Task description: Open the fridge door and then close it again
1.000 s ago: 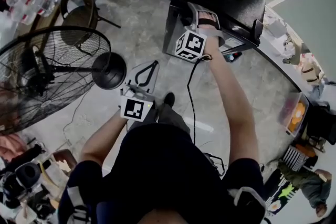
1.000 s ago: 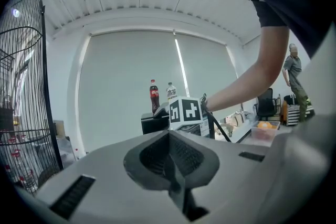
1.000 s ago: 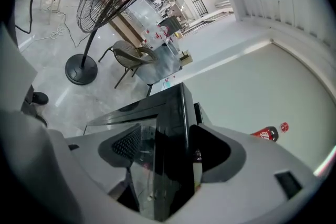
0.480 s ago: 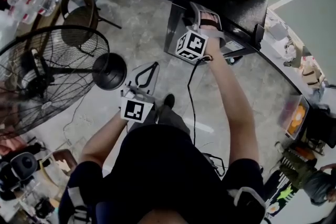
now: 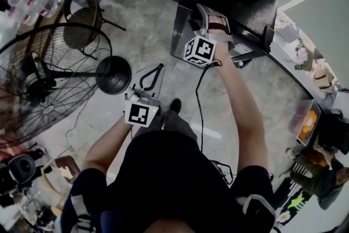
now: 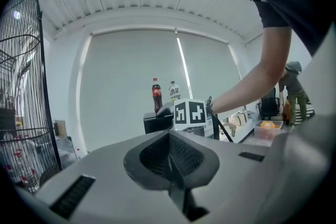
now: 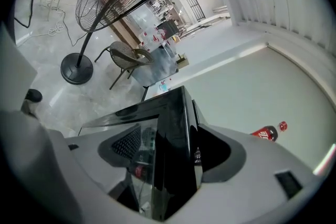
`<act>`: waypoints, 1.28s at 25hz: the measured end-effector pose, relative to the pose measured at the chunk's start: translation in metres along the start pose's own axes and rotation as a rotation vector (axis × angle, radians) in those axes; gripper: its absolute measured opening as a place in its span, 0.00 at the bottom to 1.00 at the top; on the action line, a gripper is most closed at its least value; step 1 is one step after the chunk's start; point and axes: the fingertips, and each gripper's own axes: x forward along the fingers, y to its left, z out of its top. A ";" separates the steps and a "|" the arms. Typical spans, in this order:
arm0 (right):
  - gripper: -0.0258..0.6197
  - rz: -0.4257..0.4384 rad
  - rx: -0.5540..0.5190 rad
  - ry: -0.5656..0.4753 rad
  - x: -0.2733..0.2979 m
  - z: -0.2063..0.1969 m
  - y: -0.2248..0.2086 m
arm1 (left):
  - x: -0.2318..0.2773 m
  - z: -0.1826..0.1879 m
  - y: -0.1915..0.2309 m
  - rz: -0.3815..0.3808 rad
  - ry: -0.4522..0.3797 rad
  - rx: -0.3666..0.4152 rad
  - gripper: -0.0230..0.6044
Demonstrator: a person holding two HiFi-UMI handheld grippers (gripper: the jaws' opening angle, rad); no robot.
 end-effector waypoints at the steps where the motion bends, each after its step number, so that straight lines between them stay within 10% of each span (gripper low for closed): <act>1: 0.59 -0.004 -0.001 -0.005 0.000 0.000 0.000 | 0.000 0.000 0.000 0.002 0.001 0.001 0.07; 11: 0.50 -0.069 0.034 -0.054 -0.021 0.005 -0.014 | -0.005 0.000 0.001 0.020 -0.005 -0.009 0.07; 32: 0.11 -0.060 0.716 -0.232 -0.131 -0.003 -0.013 | -0.006 0.014 0.002 0.065 -0.029 -0.052 0.07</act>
